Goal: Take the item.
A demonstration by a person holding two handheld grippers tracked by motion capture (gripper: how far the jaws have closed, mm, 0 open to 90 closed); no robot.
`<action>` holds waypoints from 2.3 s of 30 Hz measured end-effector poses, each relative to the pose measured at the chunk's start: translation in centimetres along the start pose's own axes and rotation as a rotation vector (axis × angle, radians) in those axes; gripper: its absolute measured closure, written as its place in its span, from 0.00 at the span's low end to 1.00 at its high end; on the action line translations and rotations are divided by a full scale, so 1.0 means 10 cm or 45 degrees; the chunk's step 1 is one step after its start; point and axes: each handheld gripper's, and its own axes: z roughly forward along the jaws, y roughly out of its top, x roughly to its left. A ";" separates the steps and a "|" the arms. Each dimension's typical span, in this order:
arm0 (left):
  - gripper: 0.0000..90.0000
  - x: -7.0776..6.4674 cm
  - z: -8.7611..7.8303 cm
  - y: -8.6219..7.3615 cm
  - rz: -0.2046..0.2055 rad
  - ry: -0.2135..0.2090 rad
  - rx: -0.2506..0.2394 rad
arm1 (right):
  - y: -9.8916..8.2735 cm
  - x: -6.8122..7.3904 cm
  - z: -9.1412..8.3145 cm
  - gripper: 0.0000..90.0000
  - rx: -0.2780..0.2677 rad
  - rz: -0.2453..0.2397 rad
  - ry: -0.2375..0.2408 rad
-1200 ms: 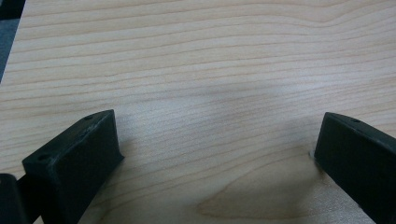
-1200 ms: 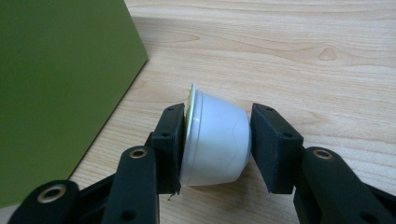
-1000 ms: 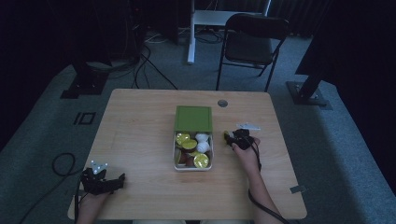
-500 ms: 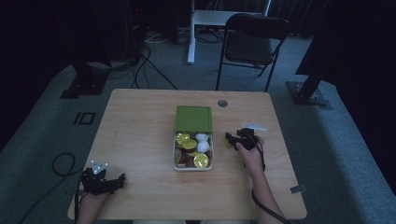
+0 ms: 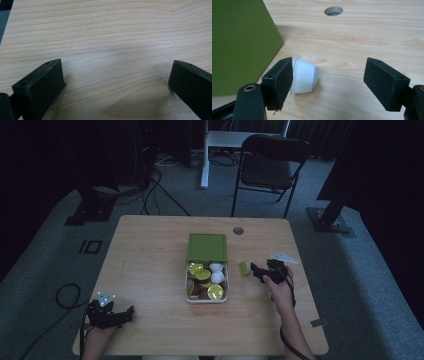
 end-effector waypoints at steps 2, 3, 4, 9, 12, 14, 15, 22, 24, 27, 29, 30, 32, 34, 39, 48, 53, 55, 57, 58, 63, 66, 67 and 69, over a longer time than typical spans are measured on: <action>0.00 0.00 0.00 0.00 0.000 0.000 0.000 | -0.03 -0.03 -0.03 0.26 -0.001 0.000 -0.011; 0.00 0.00 0.00 0.00 0.000 0.000 0.000 | -0.05 -0.04 -0.05 0.26 -0.001 0.001 -0.018; 0.00 0.00 0.00 0.00 0.000 0.000 0.000 | -0.06 -0.05 -0.07 0.26 -0.001 0.007 -0.019; 0.00 0.00 0.00 0.00 0.000 0.000 0.000 | -0.14 -0.10 -0.14 0.23 0.022 0.021 -0.024; 0.00 0.00 0.00 0.00 0.002 0.000 0.002 | -0.19 -0.13 -0.18 0.23 0.028 0.014 -0.038; 0.00 0.00 0.00 0.00 0.000 0.000 0.000 | -0.22 -0.14 -0.21 0.23 0.034 0.007 -0.045; 0.00 0.00 0.00 0.00 0.000 0.000 0.000 | -0.23 -0.16 -0.22 0.23 0.035 0.007 -0.042; 0.00 0.00 0.00 0.00 0.000 0.000 0.000 | -0.33 -0.23 -0.29 0.22 0.053 0.005 -0.062; 0.00 0.00 0.00 0.00 0.000 0.000 0.000 | -0.34 -0.24 -0.30 0.22 0.054 0.008 -0.065; 0.00 0.00 0.00 0.00 0.000 0.000 0.000 | -0.39 -0.29 -0.33 0.21 0.062 0.003 -0.067; 0.00 0.00 0.00 0.00 0.000 0.000 0.000 | -0.42 -0.30 -0.35 0.21 0.062 -0.003 -0.070; 0.00 0.00 0.00 0.00 0.000 0.000 0.000 | -0.43 -0.32 -0.37 0.21 0.062 0.001 -0.073; 0.00 0.00 0.00 0.00 0.000 0.000 0.000 | -0.46 -0.34 -0.42 0.18 0.059 0.009 -0.067; 0.00 0.00 0.00 0.00 0.000 0.000 0.000 | -0.47 -0.35 -0.45 0.17 0.057 0.007 -0.061; 0.00 0.00 0.00 0.00 0.000 0.000 0.000 | -0.52 -0.39 -0.51 0.15 0.078 -0.012 -0.044; 0.00 0.00 0.00 0.00 0.000 0.003 0.001 | -0.67 -0.37 -0.60 0.15 0.151 -0.026 -0.042; 0.00 0.00 0.00 0.00 0.000 0.003 0.001 | -0.75 -0.42 -0.68 0.16 0.152 -0.004 -0.065; 0.00 0.00 0.00 0.00 0.000 0.003 0.001 | -0.80 -0.44 -0.70 0.16 0.159 -0.001 -0.077; 0.00 0.00 0.00 0.00 0.000 0.003 0.001 | -0.85 -0.46 -0.73 0.16 0.171 0.007 -0.088; 0.00 0.00 0.00 0.00 0.000 0.003 0.001 | -0.87 -0.46 -0.74 0.16 0.174 0.008 -0.099; 0.00 0.00 0.00 0.00 0.000 0.003 0.001 | -0.92 -0.46 -0.84 0.16 0.176 0.001 -0.120; 0.00 0.00 0.00 0.00 0.000 0.003 0.001 | -0.93 -0.44 -0.88 0.16 0.184 -0.014 -0.112; 0.00 0.00 0.00 0.00 0.000 0.003 0.001 | -0.93 -0.44 -0.89 0.16 0.184 -0.014 -0.112; 0.00 0.00 0.00 0.00 0.000 0.003 0.001 | -0.94 -0.43 -0.91 0.15 0.169 -0.006 -0.117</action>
